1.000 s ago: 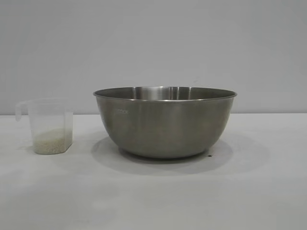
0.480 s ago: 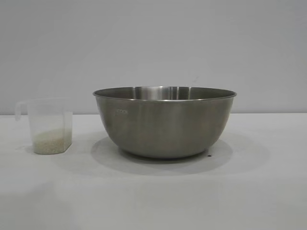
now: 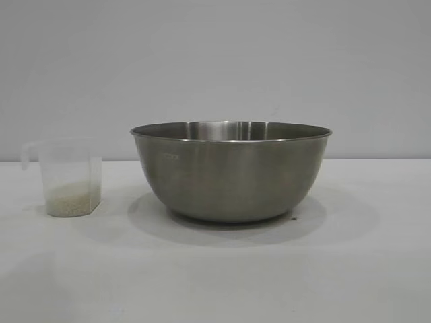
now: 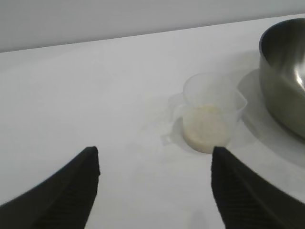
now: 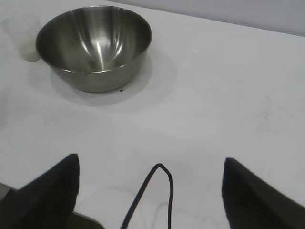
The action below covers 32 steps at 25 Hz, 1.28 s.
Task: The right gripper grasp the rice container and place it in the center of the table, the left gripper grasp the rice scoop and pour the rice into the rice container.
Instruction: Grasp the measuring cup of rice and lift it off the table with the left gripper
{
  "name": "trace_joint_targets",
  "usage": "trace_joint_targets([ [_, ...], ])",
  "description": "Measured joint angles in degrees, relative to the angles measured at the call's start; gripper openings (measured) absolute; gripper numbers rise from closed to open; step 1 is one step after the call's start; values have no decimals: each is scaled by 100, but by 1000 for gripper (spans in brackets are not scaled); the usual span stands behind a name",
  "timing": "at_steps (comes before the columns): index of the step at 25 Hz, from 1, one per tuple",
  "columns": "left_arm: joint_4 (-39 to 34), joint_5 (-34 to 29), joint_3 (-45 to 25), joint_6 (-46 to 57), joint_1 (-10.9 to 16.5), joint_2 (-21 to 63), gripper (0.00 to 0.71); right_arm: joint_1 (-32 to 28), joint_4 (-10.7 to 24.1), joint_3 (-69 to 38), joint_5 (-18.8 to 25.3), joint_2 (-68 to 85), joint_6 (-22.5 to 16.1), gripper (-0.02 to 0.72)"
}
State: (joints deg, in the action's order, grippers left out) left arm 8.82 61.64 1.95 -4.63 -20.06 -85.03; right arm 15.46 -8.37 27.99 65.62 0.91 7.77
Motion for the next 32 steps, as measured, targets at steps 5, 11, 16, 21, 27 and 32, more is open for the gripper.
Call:
trace_joint_targets([
  [5, -128, 326, 334, 190, 0, -1095, 324, 0, 0, 0, 0, 0, 0, 570],
  [11, -140, 340, 694, 317, 0, -1524, 324, 0, 0, 0, 0, 0, 0, 570],
  [16, -85, 353, 958, 317, 0, -1818, 324, 0, 0, 0, 0, 0, 0, 570],
  [21, -57, 353, 1215, 317, 0, -2105, 324, 0, 0, 0, 0, 0, 0, 570],
  [27, 188, 353, 1499, 317, 0, -2327, 324, 0, 0, 0, 0, 0, 0, 570],
  [32, 204, 353, 1726, 317, 0, -2525, 324, 0, 0, 0, 0, 0, -10, 570],
])
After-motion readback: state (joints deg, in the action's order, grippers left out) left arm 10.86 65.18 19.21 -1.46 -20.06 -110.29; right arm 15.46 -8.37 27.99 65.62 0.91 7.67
